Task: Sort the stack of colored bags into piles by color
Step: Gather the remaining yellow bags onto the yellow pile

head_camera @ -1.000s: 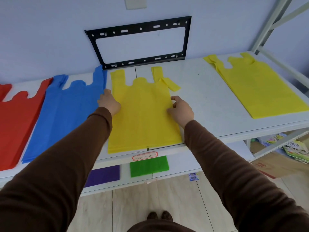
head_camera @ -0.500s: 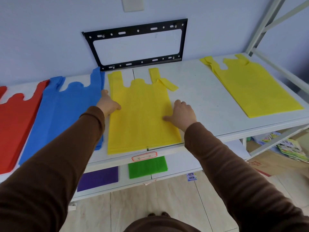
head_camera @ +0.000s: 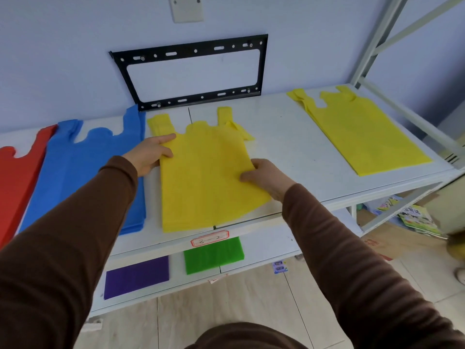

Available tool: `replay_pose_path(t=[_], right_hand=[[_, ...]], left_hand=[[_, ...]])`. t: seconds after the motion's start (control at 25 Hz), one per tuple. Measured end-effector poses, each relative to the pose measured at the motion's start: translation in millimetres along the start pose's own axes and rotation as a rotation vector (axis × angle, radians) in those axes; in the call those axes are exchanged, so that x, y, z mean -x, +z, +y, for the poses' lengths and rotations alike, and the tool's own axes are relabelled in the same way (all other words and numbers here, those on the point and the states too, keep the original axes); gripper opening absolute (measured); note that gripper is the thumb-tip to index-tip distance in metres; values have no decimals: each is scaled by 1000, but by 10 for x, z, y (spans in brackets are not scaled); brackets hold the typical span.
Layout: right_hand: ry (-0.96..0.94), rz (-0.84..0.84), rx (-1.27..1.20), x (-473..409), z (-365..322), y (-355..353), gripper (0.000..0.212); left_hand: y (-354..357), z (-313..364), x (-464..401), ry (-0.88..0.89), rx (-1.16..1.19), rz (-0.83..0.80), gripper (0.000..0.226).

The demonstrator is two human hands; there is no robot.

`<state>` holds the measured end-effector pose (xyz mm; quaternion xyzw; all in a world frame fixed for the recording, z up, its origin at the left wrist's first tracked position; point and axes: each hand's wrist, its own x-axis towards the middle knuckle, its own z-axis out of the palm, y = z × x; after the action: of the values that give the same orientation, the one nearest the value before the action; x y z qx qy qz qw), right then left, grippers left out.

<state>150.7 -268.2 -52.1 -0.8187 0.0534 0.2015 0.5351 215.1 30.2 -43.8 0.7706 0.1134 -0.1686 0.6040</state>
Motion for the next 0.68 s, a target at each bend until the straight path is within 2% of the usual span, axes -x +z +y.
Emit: replay_pose_path(t=[0.04,0.12,0.24,0.44,0.56,0.68], right_hand=[[-12,-23,-176,38,-67,-98,32],[-103,-5,-324,94,-265,-439,36],[-233,70,-294,228,-631,-1206,56],[-402,191,-233,229,-1000,-2755,53],[-511,284,-276,234,-864,-3725,58],[-449,281,-247,168,-356,-4473,59]], left_hand=[[44,98,14,12,3,-14,58],[154,384,-23,64,9,-10,55],[493,1025,-156,147,48,-20,55],[1513,2333,-447,362,188,-143,51],[2262,2935,-617,513,282,-121,69],[3111,2982,-807,526,286,-99,74]])
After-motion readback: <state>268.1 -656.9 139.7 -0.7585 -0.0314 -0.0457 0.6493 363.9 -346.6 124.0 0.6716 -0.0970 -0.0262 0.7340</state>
